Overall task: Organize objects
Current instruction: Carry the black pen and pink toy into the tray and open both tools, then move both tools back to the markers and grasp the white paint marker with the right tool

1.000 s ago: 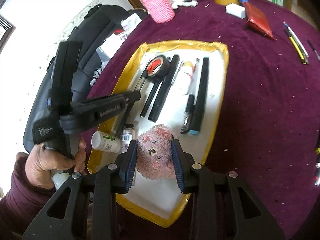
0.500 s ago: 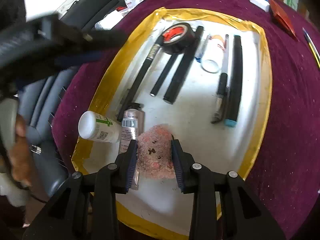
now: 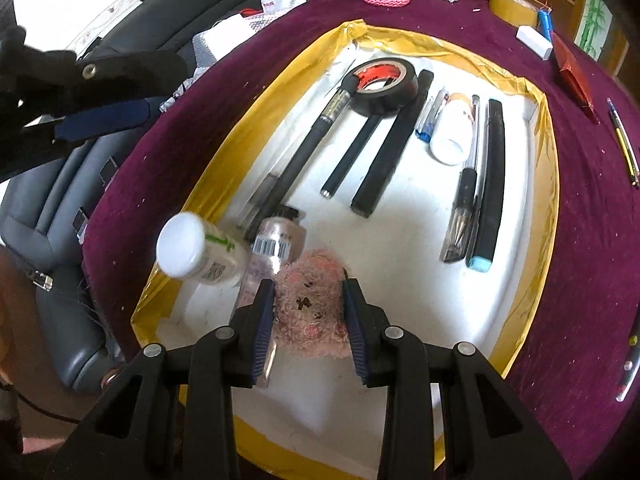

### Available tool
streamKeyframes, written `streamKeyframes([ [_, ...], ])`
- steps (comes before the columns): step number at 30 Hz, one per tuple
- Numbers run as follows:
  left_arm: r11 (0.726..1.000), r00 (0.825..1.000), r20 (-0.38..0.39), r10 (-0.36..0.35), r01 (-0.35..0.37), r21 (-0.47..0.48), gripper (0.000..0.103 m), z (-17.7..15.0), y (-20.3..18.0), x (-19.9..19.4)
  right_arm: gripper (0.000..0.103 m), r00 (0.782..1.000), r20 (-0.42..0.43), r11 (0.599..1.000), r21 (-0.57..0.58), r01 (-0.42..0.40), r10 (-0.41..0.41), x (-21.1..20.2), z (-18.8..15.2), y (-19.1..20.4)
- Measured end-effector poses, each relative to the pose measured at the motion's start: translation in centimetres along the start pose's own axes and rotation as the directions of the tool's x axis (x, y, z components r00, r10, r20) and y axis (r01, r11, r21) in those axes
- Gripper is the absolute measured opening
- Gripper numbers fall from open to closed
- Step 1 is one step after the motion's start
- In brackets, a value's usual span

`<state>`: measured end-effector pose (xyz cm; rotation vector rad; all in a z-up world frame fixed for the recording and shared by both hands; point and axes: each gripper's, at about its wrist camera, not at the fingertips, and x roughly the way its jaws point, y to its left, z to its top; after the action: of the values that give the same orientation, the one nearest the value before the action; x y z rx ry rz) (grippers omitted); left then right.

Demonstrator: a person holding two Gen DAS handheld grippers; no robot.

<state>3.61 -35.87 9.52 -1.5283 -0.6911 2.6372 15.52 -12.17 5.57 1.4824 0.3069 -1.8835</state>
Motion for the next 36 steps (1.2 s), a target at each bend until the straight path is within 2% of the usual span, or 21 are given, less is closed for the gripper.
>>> streamKeyframes([
  [11,1.000,1.000,0.013,-0.013,0.012,0.022,0.052,0.0,-2.1,-0.5,0.041,0.994,-0.058,0.996,0.006,-0.088,0.088,-0.2,-2.1,0.1],
  [13,1.000,1.000,0.023,-0.009,0.008,0.027,0.052,0.0,-2.6,-0.7,0.044,0.995,-0.042,0.996,0.007,-0.090,0.090,-0.6,-1.6,-0.3],
  [15,1.000,0.999,0.032,-0.004,0.003,0.030,0.052,0.2,-3.0,-0.9,0.050,0.996,-0.016,0.996,0.011,-0.090,0.090,-1.9,-1.9,-1.0],
  [17,1.000,0.999,0.046,-0.003,0.002,0.029,0.052,0.3,-3.6,-1.1,0.052,0.996,0.012,0.995,0.025,-0.092,0.092,-3.0,-2.6,-1.7],
  [23,1.000,0.998,0.067,-0.009,0.008,0.010,0.053,0.4,-5.3,-1.2,0.053,0.994,0.093,0.984,0.163,-0.077,0.063,-6.4,-4.4,-6.6],
  [26,1.000,0.998,0.067,-0.007,0.006,0.021,0.053,0.2,-6.9,-0.9,0.052,0.989,0.146,0.957,0.280,-0.072,0.032,-8.5,-5.6,-10.5],
  [28,0.999,0.998,0.057,-0.012,0.010,0.038,0.053,-0.2,-8.3,-0.5,0.052,0.984,0.179,0.925,0.373,-0.072,0.004,-9.8,-6.7,-14.0],
  [32,0.996,0.999,0.019,-0.029,0.027,0.081,0.053,-1.2,-11.9,1.1,0.052,0.975,0.208,0.836,0.547,-0.047,-0.082,-12.2,-9.9,-20.7],
  [36,0.991,0.999,-0.025,-0.042,0.044,0.125,0.053,-2.2,-15.5,2.8,0.052,0.968,0.192,0.754,0.657,-0.003,-0.164,-13.9,-13.4,-26.4],
])
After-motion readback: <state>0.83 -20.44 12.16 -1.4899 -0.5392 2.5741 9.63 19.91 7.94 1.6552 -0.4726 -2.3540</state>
